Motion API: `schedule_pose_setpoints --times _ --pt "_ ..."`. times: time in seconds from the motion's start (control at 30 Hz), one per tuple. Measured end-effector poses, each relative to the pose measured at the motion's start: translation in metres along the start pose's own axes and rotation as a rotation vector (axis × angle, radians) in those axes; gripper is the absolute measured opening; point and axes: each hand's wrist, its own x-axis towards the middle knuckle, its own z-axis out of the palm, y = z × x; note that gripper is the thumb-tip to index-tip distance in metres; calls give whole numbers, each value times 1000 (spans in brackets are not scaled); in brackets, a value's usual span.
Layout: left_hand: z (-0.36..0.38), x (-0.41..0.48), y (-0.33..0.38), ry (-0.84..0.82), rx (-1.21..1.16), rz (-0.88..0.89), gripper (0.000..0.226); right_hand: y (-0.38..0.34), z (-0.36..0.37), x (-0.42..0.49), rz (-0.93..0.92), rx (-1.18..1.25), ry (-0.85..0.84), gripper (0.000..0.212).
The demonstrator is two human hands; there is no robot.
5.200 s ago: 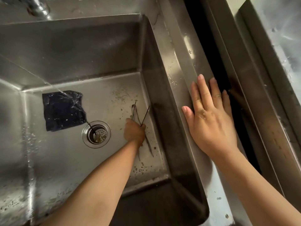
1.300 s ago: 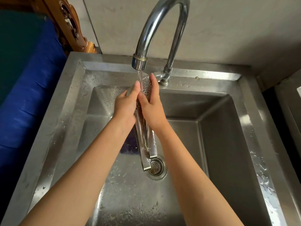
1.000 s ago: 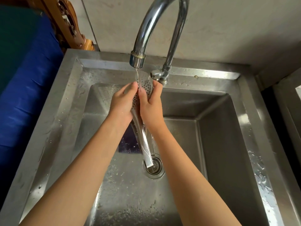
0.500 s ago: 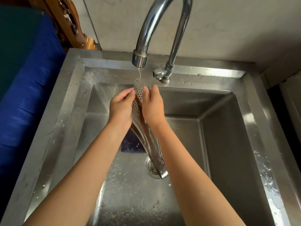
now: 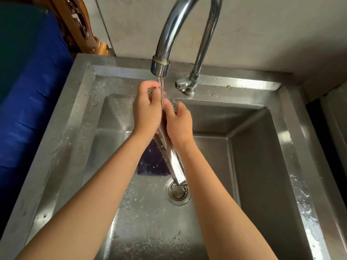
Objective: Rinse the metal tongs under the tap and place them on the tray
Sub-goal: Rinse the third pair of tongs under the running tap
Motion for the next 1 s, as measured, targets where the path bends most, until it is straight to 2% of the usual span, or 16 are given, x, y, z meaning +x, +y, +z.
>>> schedule_pose_setpoints --times 0.1,0.17,0.23,0.33,0.47,0.6,0.67,0.73,0.83,1.0 --pt "0 -8 -1 -133 -140 14 33 -4 -4 2 -1 140 -8 26" --pt "-1 -7 0 -172 -274 -66 38 -6 -8 2 -12 168 -64 22" --pt "-3 -5 -1 -179 -380 -203 35 -6 -10 1 16 233 -164 10" --pt "0 -2 -1 -113 -341 -319 33 -4 -14 1 98 409 -255 22" --pt "4 -1 6 -40 -326 -447 39 -10 -11 0 136 450 -81 18" --pt "7 -7 4 -172 -420 -352 18 -19 -5 8 263 366 113 34" --pt "6 -9 0 -198 -451 -332 27 -22 -2 13 309 272 120 46" --pt "4 -6 -1 -132 -448 -341 29 -21 3 14 245 130 106 52" --pt "4 3 5 15 -425 -324 5 -16 10 4 92 21 44 48" --pt "1 12 10 69 -267 -193 22 -10 16 -7 44 233 -104 25"
